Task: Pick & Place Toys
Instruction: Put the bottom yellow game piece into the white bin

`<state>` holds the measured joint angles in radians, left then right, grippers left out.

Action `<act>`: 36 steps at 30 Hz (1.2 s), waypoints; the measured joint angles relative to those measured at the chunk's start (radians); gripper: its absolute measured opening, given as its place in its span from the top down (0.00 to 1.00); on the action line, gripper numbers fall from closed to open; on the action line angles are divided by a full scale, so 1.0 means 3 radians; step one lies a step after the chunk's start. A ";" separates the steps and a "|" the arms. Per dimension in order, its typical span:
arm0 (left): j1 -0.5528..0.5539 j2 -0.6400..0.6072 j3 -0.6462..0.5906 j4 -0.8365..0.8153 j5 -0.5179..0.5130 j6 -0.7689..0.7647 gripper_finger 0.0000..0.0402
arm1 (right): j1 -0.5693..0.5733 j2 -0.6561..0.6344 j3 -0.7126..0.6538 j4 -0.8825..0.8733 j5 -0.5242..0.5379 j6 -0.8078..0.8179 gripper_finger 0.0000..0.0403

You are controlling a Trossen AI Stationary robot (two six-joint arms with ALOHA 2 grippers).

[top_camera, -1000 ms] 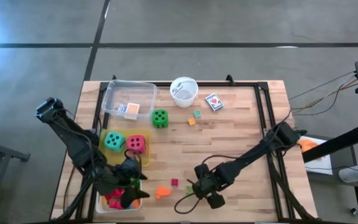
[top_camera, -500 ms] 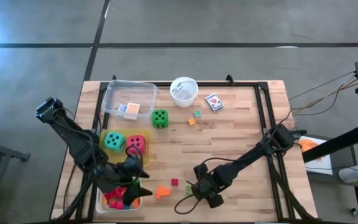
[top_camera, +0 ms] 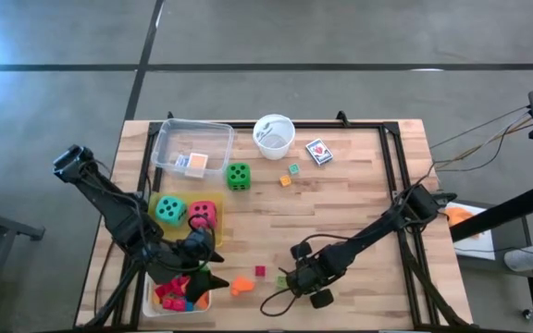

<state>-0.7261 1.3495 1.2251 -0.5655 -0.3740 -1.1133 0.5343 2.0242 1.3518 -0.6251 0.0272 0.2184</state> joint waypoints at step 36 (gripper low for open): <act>0.1228 0.0304 -0.0008 0.0871 0.0486 -0.1431 0.08 | -0.0119 -0.1185 0.0685 -0.0101 0.1833 0.0820 0.68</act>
<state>-0.3577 1.4408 1.2228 -0.3041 -0.2283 -1.5426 0.4986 1.6688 1.5573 -0.6552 0.5770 0.4645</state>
